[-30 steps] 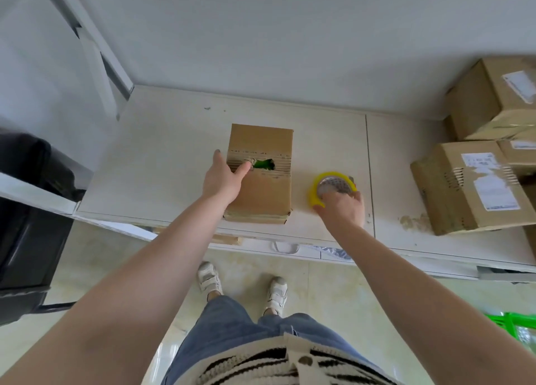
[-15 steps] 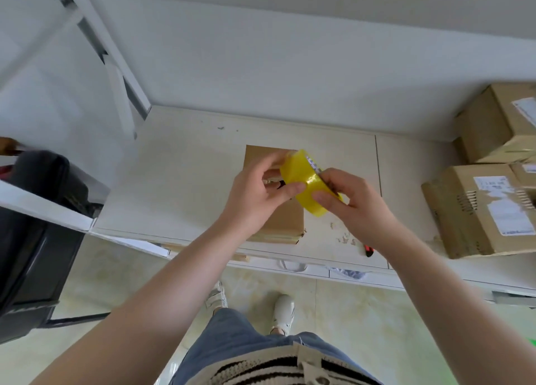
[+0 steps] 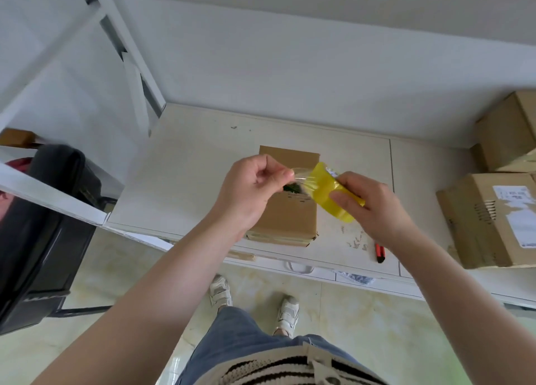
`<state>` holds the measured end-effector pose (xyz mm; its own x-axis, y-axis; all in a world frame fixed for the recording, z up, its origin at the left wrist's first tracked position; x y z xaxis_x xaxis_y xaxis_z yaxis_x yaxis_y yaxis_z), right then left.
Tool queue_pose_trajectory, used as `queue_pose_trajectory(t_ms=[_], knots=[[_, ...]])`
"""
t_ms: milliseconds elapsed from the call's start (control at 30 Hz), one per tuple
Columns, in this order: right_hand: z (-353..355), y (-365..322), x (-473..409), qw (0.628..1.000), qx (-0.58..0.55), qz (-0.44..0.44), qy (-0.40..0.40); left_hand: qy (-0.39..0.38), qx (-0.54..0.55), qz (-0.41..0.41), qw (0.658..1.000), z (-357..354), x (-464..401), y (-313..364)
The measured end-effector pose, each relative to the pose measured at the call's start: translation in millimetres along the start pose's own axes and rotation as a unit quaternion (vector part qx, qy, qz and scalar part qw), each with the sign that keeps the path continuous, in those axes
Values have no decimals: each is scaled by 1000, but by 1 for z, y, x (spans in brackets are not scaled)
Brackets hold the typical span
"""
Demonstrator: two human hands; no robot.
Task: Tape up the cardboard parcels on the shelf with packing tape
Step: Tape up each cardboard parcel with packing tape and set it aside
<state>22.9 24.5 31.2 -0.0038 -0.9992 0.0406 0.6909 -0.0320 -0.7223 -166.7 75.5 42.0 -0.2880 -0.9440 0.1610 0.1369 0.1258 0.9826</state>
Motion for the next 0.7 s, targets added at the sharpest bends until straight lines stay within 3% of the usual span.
queue_pose_trajectory(t_ms=[233, 400, 700], knots=[[-1, -21, -6, 998, 14, -9, -57, -101, 119, 100, 983, -12, 2, -7], [-6, -16, -7, 996, -3, -60, -62, -106, 195, 158, 962, -13, 5, -13], [-2, -15, -6, 993, -34, -86, -70, -134, 216, 168, 953, -16, 5, -15]])
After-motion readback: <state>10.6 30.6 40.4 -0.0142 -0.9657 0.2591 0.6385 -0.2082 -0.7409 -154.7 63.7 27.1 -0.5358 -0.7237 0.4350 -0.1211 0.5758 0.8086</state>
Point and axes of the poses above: each hand's wrist, its own x-axis away from the middle knuckle, its own z-axis out of the back of the hand, y = z × x, the point moved 9 cm from there along -x, towards the middle knuckle, and after that the axes turned 1 degree about y, right-handed, at the moved point
